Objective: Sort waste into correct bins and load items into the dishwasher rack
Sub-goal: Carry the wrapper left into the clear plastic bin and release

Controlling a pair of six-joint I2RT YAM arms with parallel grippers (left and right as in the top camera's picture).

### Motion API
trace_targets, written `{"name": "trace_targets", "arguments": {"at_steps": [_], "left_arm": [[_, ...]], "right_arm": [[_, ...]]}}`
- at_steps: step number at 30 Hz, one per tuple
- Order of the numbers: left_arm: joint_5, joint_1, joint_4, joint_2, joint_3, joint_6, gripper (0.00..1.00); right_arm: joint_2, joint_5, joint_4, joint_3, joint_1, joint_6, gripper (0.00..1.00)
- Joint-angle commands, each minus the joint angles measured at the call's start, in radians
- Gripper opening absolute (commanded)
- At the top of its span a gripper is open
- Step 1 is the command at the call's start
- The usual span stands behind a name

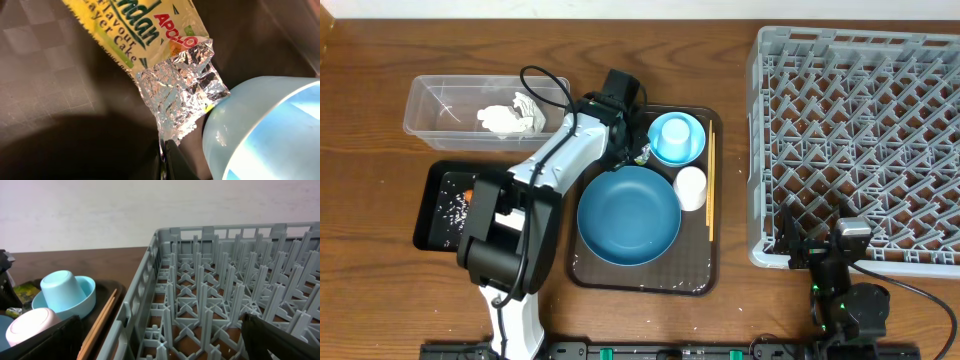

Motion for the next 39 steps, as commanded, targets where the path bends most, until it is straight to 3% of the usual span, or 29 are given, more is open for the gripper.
{"name": "trace_targets", "arguments": {"at_steps": [1,14,27,29,31,32,39], "left_arm": [[-0.033,0.021,0.003,-0.064,0.045,0.018,0.06],[-0.115,0.121,0.114,-0.208,0.047,0.054,0.06],[-0.245,0.367,0.074,-0.215,0.044,0.055,0.07],[-0.245,0.397,0.074,-0.214,0.044,0.055,0.17],[-0.245,0.419,0.071,-0.214,0.042,0.055,0.45],[-0.245,0.426,0.066,-0.214,0.041,0.055,0.53],[-0.241,0.432,0.024,-0.221,0.041,0.055,0.65]], "right_arm": [[-0.001,0.011,-0.003,-0.002,-0.018,-0.013,0.99],[-0.001,0.011,-0.003,-0.002,-0.018,-0.013,0.99],[-0.001,0.011,-0.003,-0.002,-0.018,-0.013,0.99],[-0.001,0.011,-0.003,-0.002,-0.018,-0.013,0.99],[-0.001,0.011,-0.003,-0.002,-0.018,-0.013,0.99],[-0.001,0.011,-0.003,-0.002,-0.018,-0.013,1.00],[-0.001,0.011,-0.003,-0.002,-0.018,-0.013,0.99]]}}
